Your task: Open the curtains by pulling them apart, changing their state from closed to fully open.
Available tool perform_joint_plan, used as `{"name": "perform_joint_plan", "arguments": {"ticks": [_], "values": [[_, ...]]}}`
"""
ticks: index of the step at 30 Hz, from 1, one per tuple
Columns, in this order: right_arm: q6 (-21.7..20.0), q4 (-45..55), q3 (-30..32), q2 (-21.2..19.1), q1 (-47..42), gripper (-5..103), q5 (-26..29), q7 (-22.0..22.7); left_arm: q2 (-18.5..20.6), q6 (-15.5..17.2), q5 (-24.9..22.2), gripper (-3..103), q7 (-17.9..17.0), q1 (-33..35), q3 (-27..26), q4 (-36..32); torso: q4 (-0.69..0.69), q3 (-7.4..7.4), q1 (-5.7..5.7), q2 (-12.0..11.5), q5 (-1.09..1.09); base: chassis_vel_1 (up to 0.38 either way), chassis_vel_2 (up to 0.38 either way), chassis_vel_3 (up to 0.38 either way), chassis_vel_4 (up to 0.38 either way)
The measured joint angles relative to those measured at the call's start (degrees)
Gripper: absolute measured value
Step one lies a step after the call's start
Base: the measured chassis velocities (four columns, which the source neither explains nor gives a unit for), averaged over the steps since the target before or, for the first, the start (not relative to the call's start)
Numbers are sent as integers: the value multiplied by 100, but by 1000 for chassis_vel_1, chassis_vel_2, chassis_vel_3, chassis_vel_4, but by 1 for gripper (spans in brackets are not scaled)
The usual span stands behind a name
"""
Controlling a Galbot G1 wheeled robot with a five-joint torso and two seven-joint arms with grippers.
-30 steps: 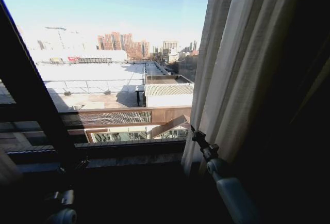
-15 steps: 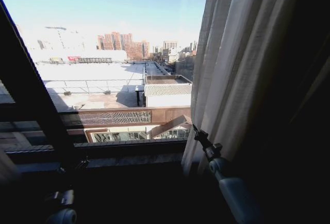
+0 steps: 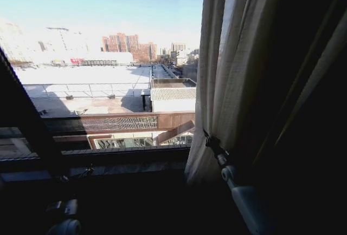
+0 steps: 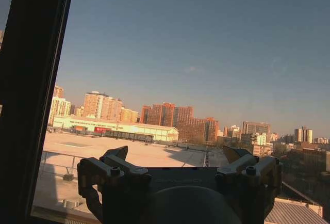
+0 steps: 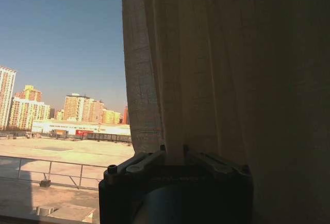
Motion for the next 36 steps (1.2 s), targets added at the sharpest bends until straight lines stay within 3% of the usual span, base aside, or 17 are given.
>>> {"name": "perform_joint_plan", "arguments": {"ticks": [14,20,23,26,36], "values": [[114,-14,37,-7,-15,0,-19,-17,-2,0,0,100,1,0,2,-1,-2,0,0,0,-2,-326,-331,335,340],[114,-22,86,-38,-38,0,-201,38,-2,0,0,100,5,0,2,-1,-1,0,0,-1,1,-81,-106,110,80],[59,-78,112,-70,-31,0,-280,170,0,0,0,100,4,0,1,0,2,0,0,0,-5,0,0,0,0],[-170,-305,204,-171,128,0,-332,649,2,0,0,100,-2,0,-4,0,4,0,0,0,-3,69,61,-66,-31],[-207,-984,638,-622,440,0,-333,1044,0,0,0,100,0,1,0,0,-2,0,0,0,0,26,14,-18,-12]]}}
